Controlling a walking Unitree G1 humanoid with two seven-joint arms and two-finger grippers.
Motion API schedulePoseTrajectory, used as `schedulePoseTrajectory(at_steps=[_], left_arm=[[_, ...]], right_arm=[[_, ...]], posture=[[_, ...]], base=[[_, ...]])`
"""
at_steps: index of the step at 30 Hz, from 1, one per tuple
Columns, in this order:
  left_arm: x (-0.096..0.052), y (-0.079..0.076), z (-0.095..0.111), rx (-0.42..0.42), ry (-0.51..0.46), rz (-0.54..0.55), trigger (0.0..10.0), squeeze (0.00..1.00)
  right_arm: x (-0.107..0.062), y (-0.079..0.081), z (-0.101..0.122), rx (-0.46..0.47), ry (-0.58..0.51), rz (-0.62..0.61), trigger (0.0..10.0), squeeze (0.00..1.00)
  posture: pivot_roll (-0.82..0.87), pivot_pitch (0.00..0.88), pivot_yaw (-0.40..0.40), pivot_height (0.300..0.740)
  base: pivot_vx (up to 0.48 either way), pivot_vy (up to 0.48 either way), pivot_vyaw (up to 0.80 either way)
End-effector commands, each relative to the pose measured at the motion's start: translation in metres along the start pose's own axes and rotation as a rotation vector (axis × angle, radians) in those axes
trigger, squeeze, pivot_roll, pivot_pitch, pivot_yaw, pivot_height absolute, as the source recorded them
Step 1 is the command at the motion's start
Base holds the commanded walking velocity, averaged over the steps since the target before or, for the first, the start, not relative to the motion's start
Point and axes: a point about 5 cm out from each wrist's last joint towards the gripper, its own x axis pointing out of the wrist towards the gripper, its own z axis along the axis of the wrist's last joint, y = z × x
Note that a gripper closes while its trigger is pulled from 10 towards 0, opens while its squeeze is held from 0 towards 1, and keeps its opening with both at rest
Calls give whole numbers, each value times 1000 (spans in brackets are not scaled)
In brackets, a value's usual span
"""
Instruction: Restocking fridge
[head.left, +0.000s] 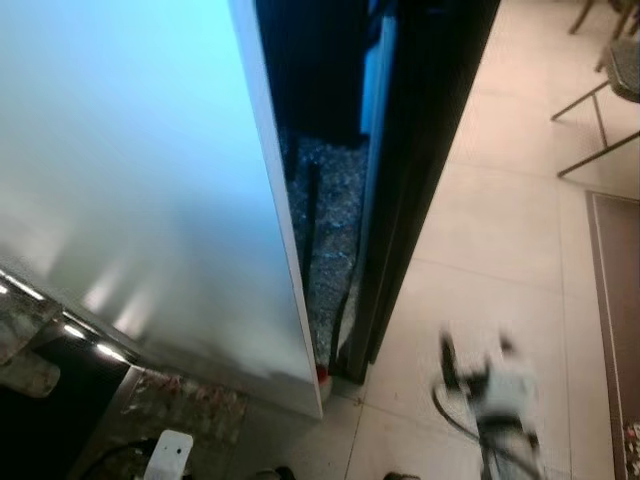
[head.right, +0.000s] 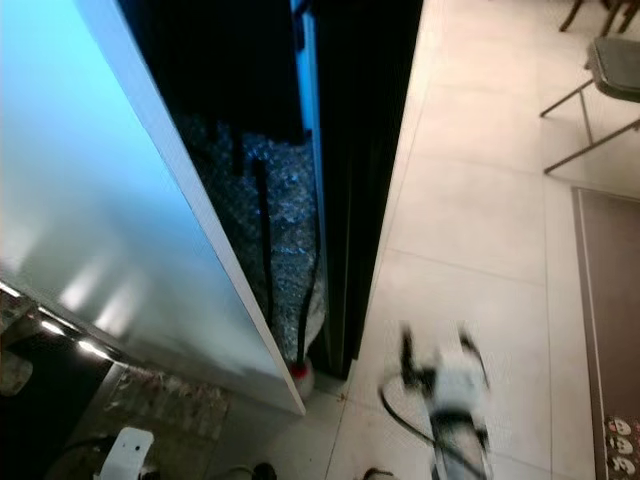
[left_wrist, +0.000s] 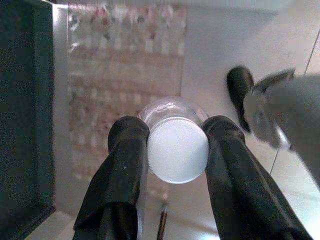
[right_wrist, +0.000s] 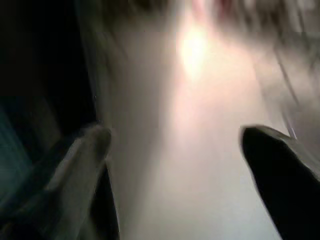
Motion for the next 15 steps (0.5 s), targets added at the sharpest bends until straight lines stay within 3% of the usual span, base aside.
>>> schedulePoseTrajectory(at_steps=[1, 6, 9, 15], left_arm=[[-5, 4, -18, -7, 55, 17, 10000, 0], [-5, 3, -19, -10, 53, 19, 10000, 0], [-5, 3, -19, -16, 51, 24, 10000, 0], [-4, 3, -18, -29, 49, 32, 10000, 0]], right_arm=[[-13, -2, -6, -18, 48, -12, 10000, 0], [-9, 1, 7, -21, 1, -10, 10000, 0], [-18, 1, 19, -14, 48, -29, 10000, 0], [-31, 9, 24, 38, 108, 70, 10000, 0]], posture=[[79, 160, 72, 740], [80, 147, 62, 740], [82, 138, 56, 740], [63, 153, 49, 740]], base=[[0, 0, 0], [0, 0, 0], [0, 0, 0], [0, 0, 0]])
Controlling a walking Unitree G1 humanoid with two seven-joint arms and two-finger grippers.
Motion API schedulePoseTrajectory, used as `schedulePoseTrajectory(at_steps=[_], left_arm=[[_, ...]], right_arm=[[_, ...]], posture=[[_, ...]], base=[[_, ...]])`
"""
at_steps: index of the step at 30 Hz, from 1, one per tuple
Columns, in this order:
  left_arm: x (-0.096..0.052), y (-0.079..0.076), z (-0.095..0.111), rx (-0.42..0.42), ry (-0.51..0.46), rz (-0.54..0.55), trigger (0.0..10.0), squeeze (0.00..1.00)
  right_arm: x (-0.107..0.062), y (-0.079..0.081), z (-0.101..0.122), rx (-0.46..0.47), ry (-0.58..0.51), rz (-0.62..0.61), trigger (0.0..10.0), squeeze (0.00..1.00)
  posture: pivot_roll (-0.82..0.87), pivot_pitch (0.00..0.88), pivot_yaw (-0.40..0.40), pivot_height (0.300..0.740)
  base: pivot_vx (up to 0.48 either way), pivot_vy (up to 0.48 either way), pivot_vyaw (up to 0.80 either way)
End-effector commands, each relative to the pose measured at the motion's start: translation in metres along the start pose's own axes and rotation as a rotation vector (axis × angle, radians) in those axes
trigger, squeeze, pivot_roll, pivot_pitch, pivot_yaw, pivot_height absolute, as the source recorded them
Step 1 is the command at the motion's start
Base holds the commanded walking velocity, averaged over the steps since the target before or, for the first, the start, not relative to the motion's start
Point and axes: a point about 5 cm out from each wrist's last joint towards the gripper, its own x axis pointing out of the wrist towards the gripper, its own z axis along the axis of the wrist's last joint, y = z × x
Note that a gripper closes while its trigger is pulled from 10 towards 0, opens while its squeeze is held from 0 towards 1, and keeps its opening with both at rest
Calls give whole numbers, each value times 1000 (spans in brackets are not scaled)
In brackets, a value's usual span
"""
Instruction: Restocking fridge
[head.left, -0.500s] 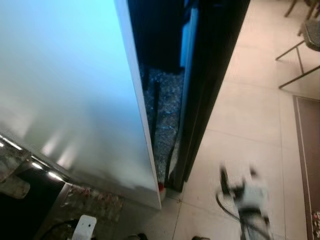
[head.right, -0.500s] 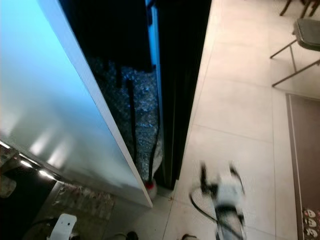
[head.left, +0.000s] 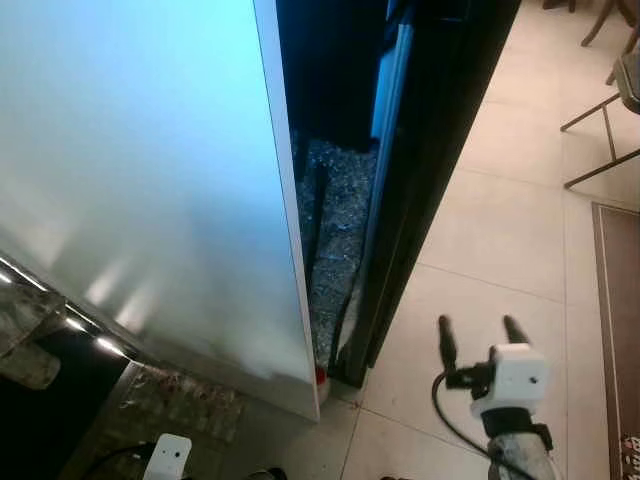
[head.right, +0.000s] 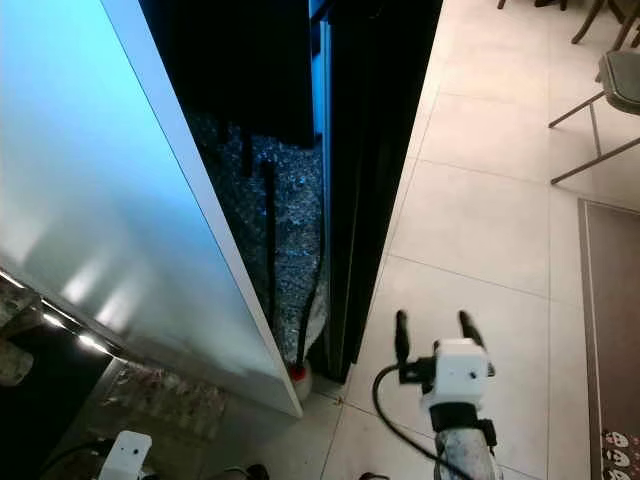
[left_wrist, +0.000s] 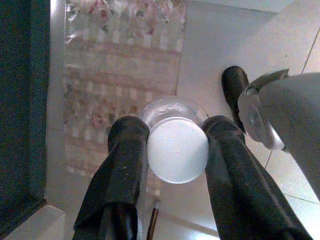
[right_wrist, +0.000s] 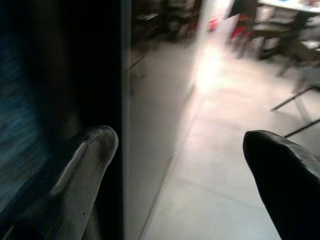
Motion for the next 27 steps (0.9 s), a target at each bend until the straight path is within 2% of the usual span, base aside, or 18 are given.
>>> schedulePoseTrajectory(at_steps=[1, 2, 5, 10, 18, 27], left_arm=[[-3, 3, -12, -13, 39, 18, 10000, 0], [-3, 3, -12, -14, 40, 19, 10000, 0], [-2, 3, -11, -13, 40, 18, 10000, 0], [-2, 1, -11, -18, 39, 15, 10000, 0], [-2, 0, -10, -26, 41, 15, 10000, 0], [-1, -4, -8, -37, 40, 16, 10000, 0]], right_arm=[[-2, 2, 0, 21, 23, 14, 10000, 0], [0, -5, -1, 63, 29, -70, 10000, 0], [2, -11, -2, 98, 69, -152, 10000, 0], [5, -16, 3, 99, 93, -152, 10000, 0], [17, -19, 11, 102, 83, -155, 10000, 0], [28, -20, 9, 103, 93, -141, 10000, 0]], posture=[[63, 153, 49, 740], [57, 157, 49, 740], [56, 158, 46, 740], [61, 164, 35, 740], [55, 166, 29, 740], [45, 129, 10, 740]], base=[[0, 0, 0], [0, 0, 0], [0, 0, 0], [0, 0, 0], [0, 321, 0], [0, 293, 0]])
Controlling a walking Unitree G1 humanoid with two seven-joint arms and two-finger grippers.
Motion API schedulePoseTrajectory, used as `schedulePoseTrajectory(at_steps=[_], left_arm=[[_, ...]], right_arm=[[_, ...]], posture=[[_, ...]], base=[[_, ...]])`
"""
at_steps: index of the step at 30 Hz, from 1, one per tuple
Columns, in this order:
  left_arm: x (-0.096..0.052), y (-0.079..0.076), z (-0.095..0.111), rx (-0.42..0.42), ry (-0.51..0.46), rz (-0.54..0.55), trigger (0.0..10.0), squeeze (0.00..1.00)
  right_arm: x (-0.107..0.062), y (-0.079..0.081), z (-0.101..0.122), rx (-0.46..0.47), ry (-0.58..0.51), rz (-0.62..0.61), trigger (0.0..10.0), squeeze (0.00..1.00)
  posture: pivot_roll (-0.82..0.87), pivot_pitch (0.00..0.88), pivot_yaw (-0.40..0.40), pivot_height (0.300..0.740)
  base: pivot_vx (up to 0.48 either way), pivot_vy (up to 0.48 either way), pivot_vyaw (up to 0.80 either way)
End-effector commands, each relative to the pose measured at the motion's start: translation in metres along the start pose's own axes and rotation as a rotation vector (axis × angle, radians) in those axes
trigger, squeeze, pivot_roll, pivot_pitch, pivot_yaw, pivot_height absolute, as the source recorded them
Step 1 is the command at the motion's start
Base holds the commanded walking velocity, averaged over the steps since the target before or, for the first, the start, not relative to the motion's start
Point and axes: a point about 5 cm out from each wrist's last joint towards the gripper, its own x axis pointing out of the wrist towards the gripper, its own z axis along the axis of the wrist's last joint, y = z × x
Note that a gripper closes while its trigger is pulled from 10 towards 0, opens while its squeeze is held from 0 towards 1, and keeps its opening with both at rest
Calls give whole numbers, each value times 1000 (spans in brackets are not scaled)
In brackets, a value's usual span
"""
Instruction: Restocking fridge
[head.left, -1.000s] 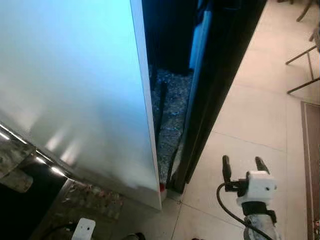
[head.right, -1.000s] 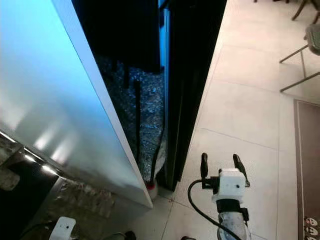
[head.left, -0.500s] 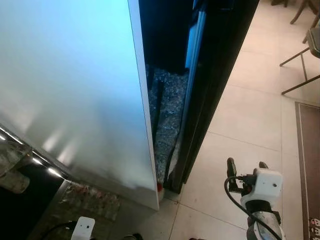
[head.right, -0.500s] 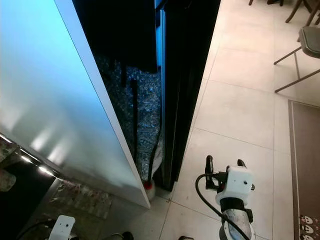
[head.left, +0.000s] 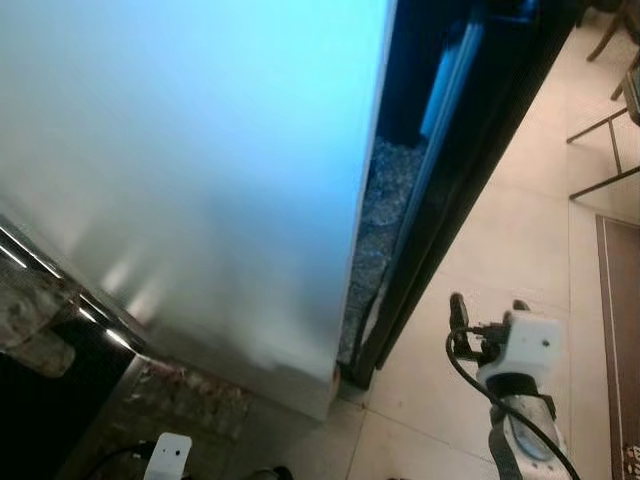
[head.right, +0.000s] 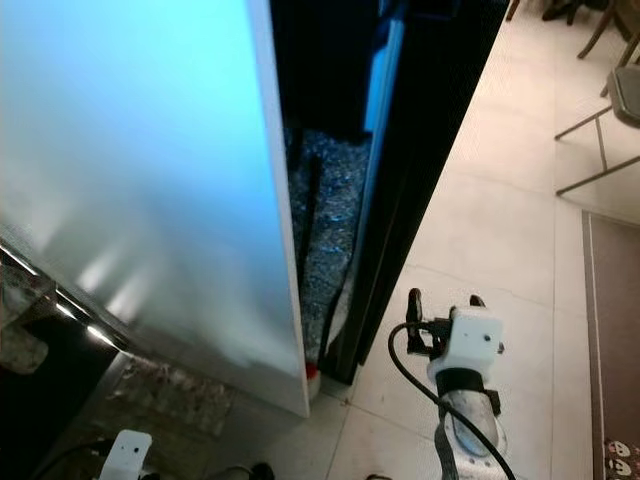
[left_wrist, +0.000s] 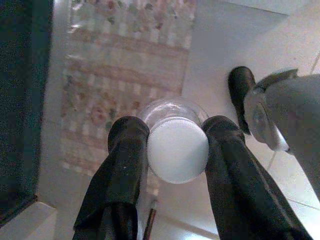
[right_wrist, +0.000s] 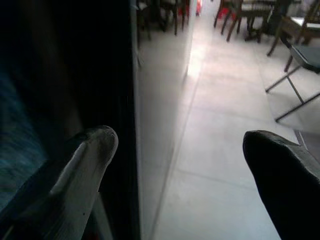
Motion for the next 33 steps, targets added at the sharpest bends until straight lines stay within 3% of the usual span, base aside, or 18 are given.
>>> schedulePoseTrajectory(at_steps=[1, 10, 14, 26, 33], left_arm=[[-2, -3, -9, -13, 35, 1, 10000, 0], [-1, -10, -7, -39, 33, 4, 10000, 0], [-1, -18, -9, -99, 38, 17, 10000, 0], [0, -27, -5, -156, 34, 33, 10000, 0], [-1, -22, -8, -143, 38, 40, 10000, 0]], right_arm=[[-3, -8, -11, -7, 48, -21, 10000, 0], [11, -14, -9, -46, 39, -17, 10000, 0], [22, -19, -6, -83, 29, 4, 10000, 0], [50, -20, 6, -106, -30, 13, 10000, 0], [40, -23, -5, -79, -10, -18, 10000, 0]], posture=[[44, 127, 10, 740], [4, 76, -35, 740], [12, 47, -71, 740], [21, 0, -64, 740], [-19, 0, -14, 740]], base=[[0, 0, 0], [0, 0, 0], [0, 0, 0], [0, 0, 0], [0, 0, 0]])
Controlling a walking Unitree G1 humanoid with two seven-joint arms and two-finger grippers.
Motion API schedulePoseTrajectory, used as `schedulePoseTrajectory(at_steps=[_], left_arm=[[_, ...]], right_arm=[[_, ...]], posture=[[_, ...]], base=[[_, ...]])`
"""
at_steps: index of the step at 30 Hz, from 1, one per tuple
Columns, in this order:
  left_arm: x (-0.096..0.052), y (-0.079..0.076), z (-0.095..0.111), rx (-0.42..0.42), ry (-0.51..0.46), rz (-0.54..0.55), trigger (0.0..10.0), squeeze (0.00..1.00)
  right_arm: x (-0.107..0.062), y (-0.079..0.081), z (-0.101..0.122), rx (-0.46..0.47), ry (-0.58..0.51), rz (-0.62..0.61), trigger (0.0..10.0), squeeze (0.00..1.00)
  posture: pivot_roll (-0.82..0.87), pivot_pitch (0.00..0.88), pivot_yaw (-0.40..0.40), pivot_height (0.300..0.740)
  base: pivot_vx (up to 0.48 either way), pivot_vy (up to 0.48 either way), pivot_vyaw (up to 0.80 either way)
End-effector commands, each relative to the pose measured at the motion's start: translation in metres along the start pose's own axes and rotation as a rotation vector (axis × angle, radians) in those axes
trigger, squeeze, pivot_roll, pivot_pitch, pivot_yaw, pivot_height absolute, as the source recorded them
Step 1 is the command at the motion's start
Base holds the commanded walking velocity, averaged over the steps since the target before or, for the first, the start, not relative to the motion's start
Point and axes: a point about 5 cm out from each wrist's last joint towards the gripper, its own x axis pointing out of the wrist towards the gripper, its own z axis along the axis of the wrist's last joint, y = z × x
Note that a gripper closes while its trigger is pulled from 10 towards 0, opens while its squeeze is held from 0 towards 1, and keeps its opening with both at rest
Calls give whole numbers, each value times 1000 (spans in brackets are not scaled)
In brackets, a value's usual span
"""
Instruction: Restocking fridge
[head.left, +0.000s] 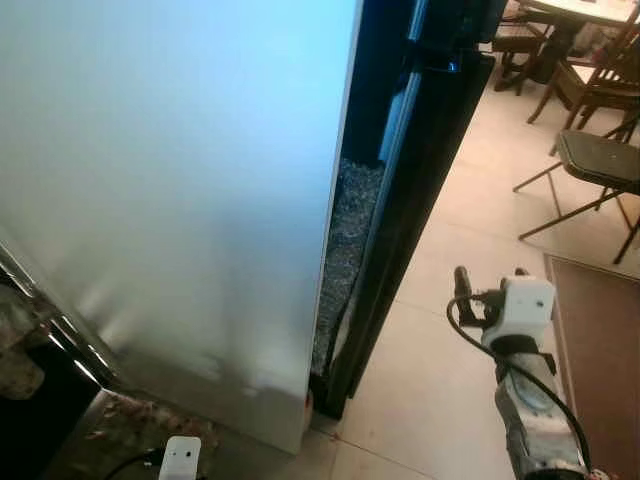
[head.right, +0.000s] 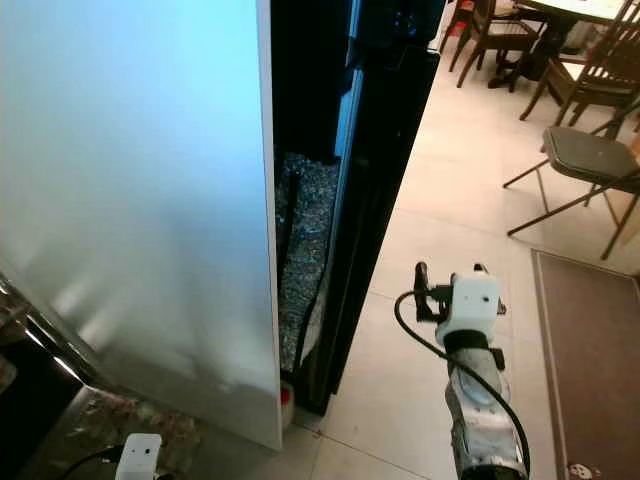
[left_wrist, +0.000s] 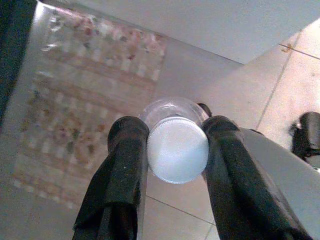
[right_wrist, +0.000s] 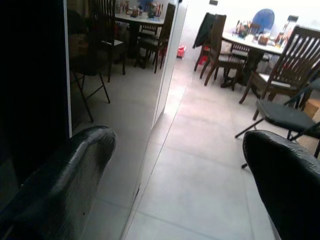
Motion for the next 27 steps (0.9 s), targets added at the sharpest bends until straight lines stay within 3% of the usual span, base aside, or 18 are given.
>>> schedulePoseTrajectory(at_steps=[1, 5, 9, 18, 27], left_arm=[[-1, 4, -8, 7, 30, 8, 10000, 0], [-3, 8, -14, 24, 50, 6, 10000, 0], [-4, 11, -17, 18, 56, 11, 10000, 0], [-9, 19, -33, 25, 81, 20, 10000, 0], [-12, 17, -41, 28, 90, 17, 10000, 0]], right_arm=[[-7, -7, -6, 17, 8, -31, 10000, 0], [-14, -14, -8, 60, -2, -66, 10000, 0], [-16, -11, -7, 81, -8, -57, 10000, 0], [-23, 13, -15, 114, 16, 8, 10000, 0], [-16, 32, -9, 134, 1, 49, 10000, 0]], posture=[[-24, 0, -7, 740], [-40, 0, 17, 740], [-41, 0, 35, 740], [12, 0, 31, 740], [52, 0, 28, 740]], base=[[0, 0, 0], [0, 0, 0], [0, 0, 0], [0, 0, 0], [0, 0, 0]])
